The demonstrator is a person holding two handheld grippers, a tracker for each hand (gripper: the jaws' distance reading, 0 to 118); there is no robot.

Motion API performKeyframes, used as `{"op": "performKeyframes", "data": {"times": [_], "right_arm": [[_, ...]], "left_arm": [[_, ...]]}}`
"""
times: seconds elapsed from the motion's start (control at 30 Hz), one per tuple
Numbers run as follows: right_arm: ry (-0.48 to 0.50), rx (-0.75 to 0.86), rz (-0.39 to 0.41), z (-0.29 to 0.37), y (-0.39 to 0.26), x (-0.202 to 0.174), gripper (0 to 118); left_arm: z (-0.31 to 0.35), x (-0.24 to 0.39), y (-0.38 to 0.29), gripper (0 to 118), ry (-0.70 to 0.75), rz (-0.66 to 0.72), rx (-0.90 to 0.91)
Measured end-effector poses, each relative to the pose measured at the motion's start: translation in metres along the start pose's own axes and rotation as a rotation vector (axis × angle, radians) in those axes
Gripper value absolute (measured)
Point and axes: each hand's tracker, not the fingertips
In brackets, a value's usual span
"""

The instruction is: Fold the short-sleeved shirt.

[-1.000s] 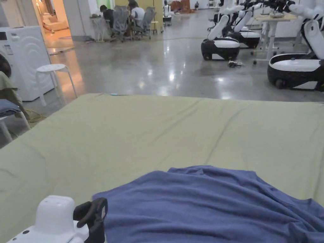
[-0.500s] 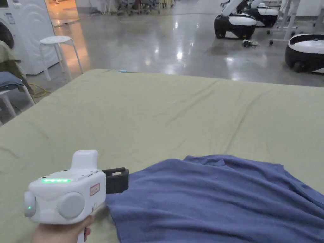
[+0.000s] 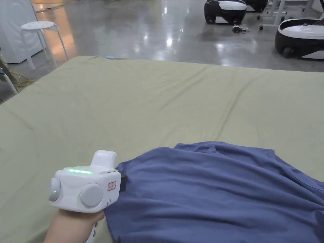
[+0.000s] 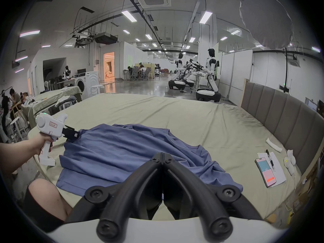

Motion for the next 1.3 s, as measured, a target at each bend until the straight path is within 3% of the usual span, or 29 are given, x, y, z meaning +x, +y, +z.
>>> {"op": "performKeyframes", "data": {"times": [0.13,0.27,0.33,0.37,0.4,0.43,0.47,0.53,0.57,0.6,0.67,0.77,0.83,0.87,0.9,0.93,1.0,1.1,1.2,1.3], "right_arm": [[-0.004,-0.004,-0.028,0.012,-0.004,0.016,0],[-0.092,-0.053,0.014,0.016,-0.017,0.042,1],[-0.024,-0.098,-0.034,0.012,-0.017,0.062,1],[0.026,-0.152,-0.096,0.006,-0.016,0.077,1],[0.002,-0.168,-0.143,0.000,-0.015,0.090,4],[-0.011,-0.166,-0.171,-0.005,-0.014,0.103,13],[0.004,-0.166,-0.190,-0.013,-0.013,0.116,29],[-0.004,-0.207,-0.191,-0.037,-0.014,0.137,103],[-0.055,-0.239,-0.182,-0.052,-0.017,0.143,118],[-0.078,-0.212,-0.138,-0.065,-0.017,0.149,117],[-0.115,-0.308,-0.136,-0.098,-0.023,0.159,116],[-0.083,-0.381,-0.195,-0.144,-0.046,0.179,108],[-0.071,-0.459,-0.239,-0.164,-0.066,0.190,86],[-0.050,-0.517,-0.260,-0.172,-0.072,0.190,64],[-0.026,-0.569,-0.281,-0.176,-0.079,0.188,29],[-0.027,-0.595,-0.270,-0.177,-0.086,0.184,10],[-0.044,-0.455,-0.224,-0.155,-0.083,0.171,8],[0.009,-0.466,-0.257,-0.138,-0.082,0.171,8],[-0.040,-0.354,-0.175,-0.113,-0.058,0.170,8],[-0.028,-0.209,-0.248,-0.082,-0.025,0.184,8]], "left_arm": [[0.045,0.018,0.001,0,0.077,-0.074,0.158],[0.100,0.029,0.002,0,-0.001,-0.034,0.300],[0.116,0.031,0.003,0,-0.033,-0.014,0.320],[0.124,0.034,0.005,0,-0.036,-0.011,0.319],[0.130,0.036,0.006,0,-0.042,-0.010,0.320],[0.134,0.037,0.007,0,-0.051,-0.013,0.324],[0.138,0.038,0.008,0,-0.054,-0.021,0.330],[0.139,0.037,0.014,0,-0.053,-0.024,0.338],[0.140,0.037,0.016,0,-0.057,-0.022,0.341],[0.139,0.037,0.018,0,-0.060,-0.015,0.342],[0.138,0.036,0.020,0,-0.062,-0.003,0.338],[0.139,0.042,0.022,0,-0.060,-0.002,0.330],[0.137,0.041,0.022,0,-0.061,0.007,0.313],[0.136,0.040,0.021,0,-0.066,0.015,0.305],[0.131,0.033,0.023,0,-0.068,0.024,0.293],[0.130,0.032,0.022,0,-0.073,0.029,0.283],[0.131,0.029,0.019,0,-0.079,0.030,0.270],[0.136,0.023,0.019,0,-0.088,0.023,0.264],[0.153,0.017,0.030,0,-0.092,0.050,0.297],[0.175,0.000,0.043,0,-0.078,0.051,0.347]]}}
